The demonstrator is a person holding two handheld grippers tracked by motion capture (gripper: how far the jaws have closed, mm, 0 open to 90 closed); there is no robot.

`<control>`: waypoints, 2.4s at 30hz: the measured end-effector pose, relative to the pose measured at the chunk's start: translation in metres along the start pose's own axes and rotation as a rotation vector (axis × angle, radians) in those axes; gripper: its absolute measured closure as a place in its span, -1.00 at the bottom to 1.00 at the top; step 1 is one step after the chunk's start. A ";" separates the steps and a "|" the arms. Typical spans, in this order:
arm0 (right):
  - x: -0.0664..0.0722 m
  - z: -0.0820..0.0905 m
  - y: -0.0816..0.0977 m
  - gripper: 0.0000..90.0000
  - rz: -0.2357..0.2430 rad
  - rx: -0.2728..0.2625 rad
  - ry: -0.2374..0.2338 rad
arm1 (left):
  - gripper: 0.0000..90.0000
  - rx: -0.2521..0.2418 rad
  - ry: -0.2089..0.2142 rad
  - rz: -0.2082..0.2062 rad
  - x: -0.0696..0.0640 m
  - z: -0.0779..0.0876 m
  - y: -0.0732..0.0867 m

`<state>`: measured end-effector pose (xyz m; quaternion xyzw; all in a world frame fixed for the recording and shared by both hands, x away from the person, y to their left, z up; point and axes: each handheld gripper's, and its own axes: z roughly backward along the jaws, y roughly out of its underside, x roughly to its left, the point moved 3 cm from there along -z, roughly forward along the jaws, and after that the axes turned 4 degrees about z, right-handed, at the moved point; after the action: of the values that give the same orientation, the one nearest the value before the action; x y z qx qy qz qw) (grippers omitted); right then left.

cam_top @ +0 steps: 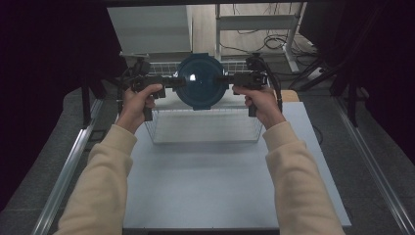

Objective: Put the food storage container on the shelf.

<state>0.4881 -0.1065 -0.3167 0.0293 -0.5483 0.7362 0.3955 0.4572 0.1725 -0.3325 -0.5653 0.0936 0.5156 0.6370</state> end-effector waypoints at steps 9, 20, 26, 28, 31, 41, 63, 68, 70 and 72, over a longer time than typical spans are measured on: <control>-0.013 -0.006 -0.003 -0.14 -0.133 -0.044 0.032 | -0.04 -0.017 0.025 0.106 0.013 -0.012 -0.009; -0.031 -0.016 0.000 -0.21 -0.313 -0.051 0.039 | -0.17 -0.017 0.070 0.213 0.031 -0.026 -0.009; -0.035 -0.018 0.001 -0.22 -0.351 -0.066 0.049 | -0.19 -0.044 0.067 0.216 0.033 -0.030 -0.010; -0.033 -0.018 0.002 -0.28 -0.336 -0.072 0.065 | -0.23 -0.062 0.051 0.200 0.031 -0.031 -0.007; -0.025 -0.015 0.004 -0.58 -0.264 -0.111 0.161 | -0.41 -0.112 -0.033 0.145 0.026 -0.028 -0.004; 0.014 0.034 0.024 -0.73 0.015 -0.168 0.172 | -0.50 -0.131 -0.089 -0.106 -0.005 0.013 0.050; -0.004 0.102 0.227 -0.63 0.233 0.024 0.216 | -0.38 0.063 -0.240 -0.245 0.037 0.034 0.235; -0.015 0.089 0.253 -0.62 0.240 0.110 0.239 | -0.38 0.073 -0.310 -0.269 0.044 0.030 0.246; -0.016 0.087 0.254 -0.62 0.240 0.109 0.245 | -0.39 0.081 -0.308 -0.264 0.046 0.029 0.249; -0.016 0.088 0.253 -0.62 0.238 0.094 0.247 | -0.40 0.081 -0.324 -0.282 0.047 0.029 0.251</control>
<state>0.3097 -0.2101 -0.4882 -0.1079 -0.4602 0.8007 0.3680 0.2736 0.1791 -0.5124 -0.4565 -0.0692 0.5014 0.7317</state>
